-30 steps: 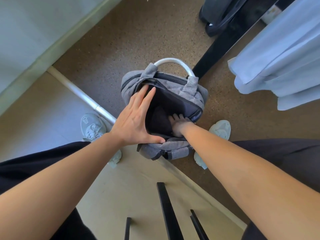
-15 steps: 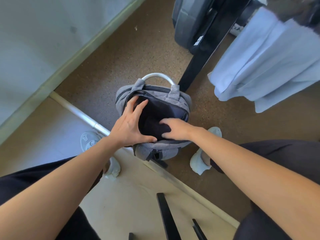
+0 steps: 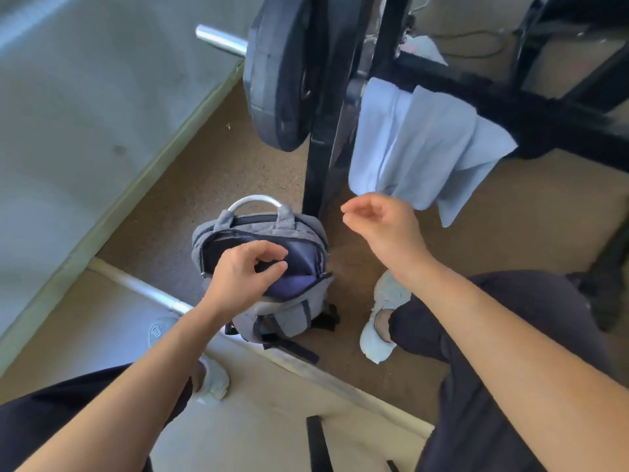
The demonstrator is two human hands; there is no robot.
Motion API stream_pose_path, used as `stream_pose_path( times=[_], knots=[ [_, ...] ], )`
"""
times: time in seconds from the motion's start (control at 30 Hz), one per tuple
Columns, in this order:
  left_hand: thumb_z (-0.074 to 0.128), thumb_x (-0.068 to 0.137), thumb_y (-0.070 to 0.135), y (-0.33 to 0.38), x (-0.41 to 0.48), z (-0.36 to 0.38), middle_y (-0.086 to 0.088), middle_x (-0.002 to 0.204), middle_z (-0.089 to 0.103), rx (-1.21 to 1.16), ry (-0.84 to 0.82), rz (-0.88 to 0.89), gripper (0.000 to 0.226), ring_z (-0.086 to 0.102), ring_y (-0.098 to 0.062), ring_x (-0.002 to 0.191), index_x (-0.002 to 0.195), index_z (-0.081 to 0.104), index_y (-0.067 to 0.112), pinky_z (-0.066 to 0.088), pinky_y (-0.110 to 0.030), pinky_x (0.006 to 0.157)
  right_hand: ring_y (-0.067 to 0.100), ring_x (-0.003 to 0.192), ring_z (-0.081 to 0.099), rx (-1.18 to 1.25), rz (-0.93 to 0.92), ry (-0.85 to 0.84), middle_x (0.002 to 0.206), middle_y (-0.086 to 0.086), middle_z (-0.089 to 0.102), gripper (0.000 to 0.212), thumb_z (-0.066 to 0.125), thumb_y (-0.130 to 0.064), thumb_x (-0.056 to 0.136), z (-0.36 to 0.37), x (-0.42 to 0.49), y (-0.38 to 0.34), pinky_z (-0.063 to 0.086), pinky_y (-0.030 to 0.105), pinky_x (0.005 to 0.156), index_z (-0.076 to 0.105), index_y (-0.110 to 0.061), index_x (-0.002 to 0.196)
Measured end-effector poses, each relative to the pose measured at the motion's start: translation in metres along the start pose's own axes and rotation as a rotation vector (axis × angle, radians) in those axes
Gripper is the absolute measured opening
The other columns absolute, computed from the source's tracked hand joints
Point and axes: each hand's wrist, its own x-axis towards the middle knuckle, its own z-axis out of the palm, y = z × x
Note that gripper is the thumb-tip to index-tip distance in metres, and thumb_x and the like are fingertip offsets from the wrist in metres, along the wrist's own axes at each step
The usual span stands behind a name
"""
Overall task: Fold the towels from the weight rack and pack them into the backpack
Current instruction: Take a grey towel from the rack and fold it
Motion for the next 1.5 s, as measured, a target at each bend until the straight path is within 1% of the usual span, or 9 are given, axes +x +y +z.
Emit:
stream_pose_path(
  times=[0.27, 0.47, 0.6, 0.8, 0.9, 1.0, 1.2, 1.37, 1.5],
  knots=[
    [0.071, 0.093, 0.018, 0.129, 0.065, 0.026, 0.018, 0.101, 0.074, -0.156, -0.007, 0.110, 0.020, 0.067, 0.002, 0.091, 0.109, 0.075, 0.029, 0.054, -0.022, 0.083, 0.021, 0.104, 0.065, 0.390, 0.249, 0.638, 0.112, -0.001, 0.062, 0.032, 0.074, -0.023, 0.089, -0.078, 0.045, 0.010, 0.058, 0.036, 0.088, 0.058, -0.018, 0.116],
    [0.075, 0.087, 0.023, 0.202, 0.130, 0.043, -0.003, 0.155, 0.043, 0.114, -0.016, 0.343, 0.075, 0.048, -0.025, 0.137, 0.153, 0.041, 0.018, 0.043, -0.040, 0.113, 0.018, 0.072, 0.067, 0.446, 0.304, 0.553, 0.076, -0.003, 0.067, 0.015, 0.070, -0.018, 0.091, -0.092, 0.063, 0.014, 0.055, 0.031, 0.060, 0.065, -0.022, 0.078],
    [0.074, 0.090, 0.022, 0.229, 0.155, 0.055, -0.005, 0.158, 0.037, 0.255, -0.048, 0.279, 0.090, 0.029, -0.029, 0.143, 0.161, 0.020, 0.017, 0.035, -0.043, 0.114, 0.024, 0.061, 0.048, 0.387, 0.318, 0.454, 0.064, 0.015, 0.050, 0.027, 0.063, -0.018, 0.091, -0.099, 0.063, 0.018, 0.039, 0.034, 0.059, 0.062, 0.006, 0.078],
    [0.070, 0.088, 0.020, 0.219, 0.158, 0.063, 0.000, 0.168, 0.024, 0.311, -0.033, 0.260, 0.087, 0.019, -0.031, 0.150, 0.161, 0.024, 0.020, 0.035, -0.053, 0.117, 0.020, 0.073, 0.057, 0.318, 0.048, 0.941, 0.086, 0.017, 0.060, 0.023, 0.049, -0.027, 0.104, -0.121, 0.038, 0.011, 0.051, 0.031, 0.066, 0.051, -0.009, 0.089],
    [0.072, 0.087, 0.022, 0.218, 0.157, 0.066, -0.001, 0.170, 0.020, 0.321, -0.022, 0.262, 0.089, 0.018, -0.031, 0.151, 0.162, 0.023, 0.019, 0.036, -0.053, 0.118, 0.011, 0.074, 0.056, 0.408, 0.100, 1.216, 0.085, 0.000, 0.055, 0.017, 0.042, -0.029, 0.107, -0.135, 0.032, 0.013, 0.051, 0.027, 0.072, 0.043, -0.030, 0.090],
    [0.071, 0.087, 0.019, 0.220, 0.157, 0.066, 0.002, 0.172, 0.015, 0.326, -0.030, 0.241, 0.091, 0.016, -0.027, 0.151, 0.162, 0.022, 0.021, 0.038, -0.049, 0.117, 0.007, 0.076, 0.057, 0.601, 0.197, 1.353, 0.087, -0.008, 0.051, 0.011, 0.041, -0.027, 0.108, -0.147, 0.022, 0.015, 0.047, 0.014, 0.066, 0.046, -0.021, 0.099],
    [0.074, 0.091, 0.027, 0.216, 0.155, 0.062, 0.001, 0.173, 0.009, 0.330, -0.082, 0.246, 0.096, 0.013, -0.029, 0.156, 0.164, 0.013, 0.021, 0.030, -0.049, 0.123, 0.049, 0.086, 0.054, 0.665, 0.488, 0.856, 0.081, 0.016, 0.057, 0.023, 0.053, -0.018, 0.095, -0.146, 0.015, 0.027, 0.041, 0.031, 0.063, 0.062, 0.003, 0.098],
    [0.077, 0.089, 0.021, 0.189, 0.143, 0.058, -0.001, 0.173, 0.005, 0.300, -0.155, 0.322, 0.095, 0.026, -0.033, 0.155, 0.163, 0.018, 0.025, 0.039, -0.052, 0.118, 0.016, 0.076, 0.055, 0.490, 0.494, 0.588, 0.082, 0.002, 0.057, 0.012, 0.063, -0.021, 0.095, -0.149, -0.003, 0.016, 0.042, 0.030, 0.067, 0.063, -0.009, 0.092],
    [0.078, 0.088, 0.016, 0.189, 0.148, 0.055, -0.003, 0.173, 0.005, 0.315, -0.162, 0.326, 0.095, 0.019, -0.035, 0.157, 0.163, 0.020, 0.022, 0.031, -0.053, 0.122, 0.023, 0.076, 0.060, 0.247, 0.362, 0.262, 0.082, 0.007, 0.067, 0.004, 0.070, -0.014, 0.086, -0.140, -0.030, 0.017, 0.044, 0.032, 0.068, 0.067, -0.013, 0.083]
  ],
)
